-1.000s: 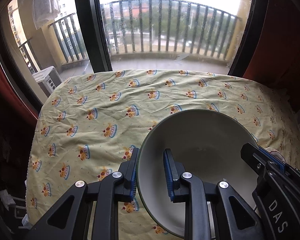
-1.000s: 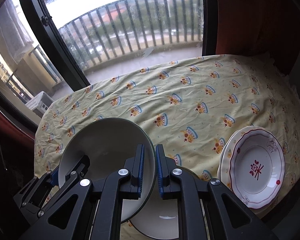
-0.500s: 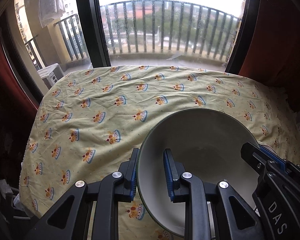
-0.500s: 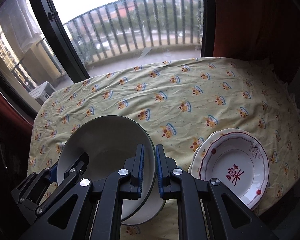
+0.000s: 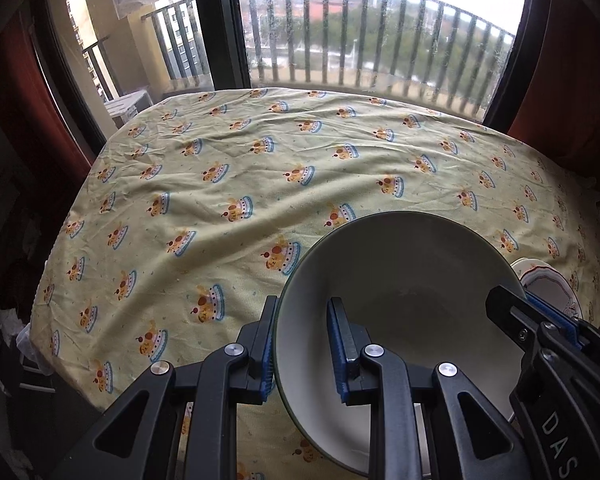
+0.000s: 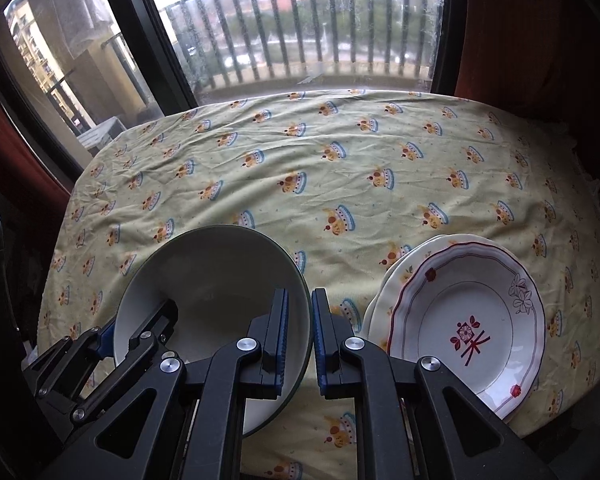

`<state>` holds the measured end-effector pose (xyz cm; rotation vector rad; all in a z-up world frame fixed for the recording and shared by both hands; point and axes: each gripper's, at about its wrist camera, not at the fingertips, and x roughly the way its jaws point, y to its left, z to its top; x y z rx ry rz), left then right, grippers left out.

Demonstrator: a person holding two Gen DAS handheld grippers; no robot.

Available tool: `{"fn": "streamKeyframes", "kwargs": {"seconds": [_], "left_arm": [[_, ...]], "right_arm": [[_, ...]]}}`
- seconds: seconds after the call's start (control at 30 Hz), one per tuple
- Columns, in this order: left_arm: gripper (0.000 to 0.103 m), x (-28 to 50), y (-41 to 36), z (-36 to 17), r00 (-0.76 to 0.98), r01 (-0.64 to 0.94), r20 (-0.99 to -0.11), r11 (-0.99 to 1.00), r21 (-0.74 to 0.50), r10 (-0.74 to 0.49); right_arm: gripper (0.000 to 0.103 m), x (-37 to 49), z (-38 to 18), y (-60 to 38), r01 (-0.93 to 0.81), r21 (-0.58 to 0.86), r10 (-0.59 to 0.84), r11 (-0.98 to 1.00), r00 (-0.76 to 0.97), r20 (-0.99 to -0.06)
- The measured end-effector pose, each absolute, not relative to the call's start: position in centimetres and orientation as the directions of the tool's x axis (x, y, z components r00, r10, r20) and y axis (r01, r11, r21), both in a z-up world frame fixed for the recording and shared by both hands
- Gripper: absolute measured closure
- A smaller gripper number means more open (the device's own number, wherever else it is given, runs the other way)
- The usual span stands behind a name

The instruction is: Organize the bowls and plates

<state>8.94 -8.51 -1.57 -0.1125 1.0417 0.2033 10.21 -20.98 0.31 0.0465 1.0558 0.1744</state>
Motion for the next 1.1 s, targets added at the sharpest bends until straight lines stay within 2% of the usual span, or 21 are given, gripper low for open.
{"fn": "streamKeyframes", "kwargs": {"seconds": [0.23, 0.53, 0.67, 0.77, 0.8, 0.9, 0.93, 1.1], "left_arm": [[0.082, 9.1, -8.1, -2.9, 0.476, -0.258, -0.87, 0.966, 0.0, 0.127], [0.082, 9.5, -8.3, -4.0, 0.474, -0.255, -0.87, 0.967, 0.013, 0.137], [0.082, 9.5, -8.3, -3.9, 0.468, -0.26, -0.872, 0.965, 0.016, 0.141], [0.072, 9.3, -8.1, -3.9, 0.456, -0.251, -0.883, 0.968, -0.007, 0.112], [0.069, 9.3, -8.2, -3.8, 0.451, -0.244, -0.886, 0.97, -0.009, 0.105], [0.06, 9.1, -8.1, -3.6, 0.446, -0.231, -0.888, 0.973, 0.003, 0.109], [0.056, 9.0, -7.9, -3.6, 0.444, -0.227, -0.89, 0.974, -0.001, 0.103], [0.039, 9.2, -7.5, -3.5, 0.46, -0.161, -0.887, 0.986, -0.047, 0.033]], "right_arm": [[0.088, 10.9, -0.9, -20.3, -0.172, 0.086, 0.157, 0.981, 0.457, -0.876], [0.088, 11.7, -2.1, -20.6, -0.176, 0.113, 0.181, 0.978, 0.449, -0.875], [0.085, 11.5, -2.1, -20.7, -0.192, 0.126, 0.202, 0.973, 0.46, -0.865], [0.082, 11.5, -2.0, -20.8, -0.207, 0.147, 0.227, 0.967, 0.446, -0.866], [0.077, 11.4, -2.0, -20.8, -0.211, 0.145, 0.227, 0.967, 0.443, -0.867], [0.049, 11.2, -1.7, -20.8, -0.21, 0.152, 0.233, 0.966, 0.444, -0.865], [0.043, 11.2, -1.6, -20.9, -0.202, 0.162, 0.238, 0.966, 0.447, -0.862], [0.04, 11.6, -1.9, -21.1, -0.174, 0.188, 0.246, 0.967, 0.424, -0.872]]}}
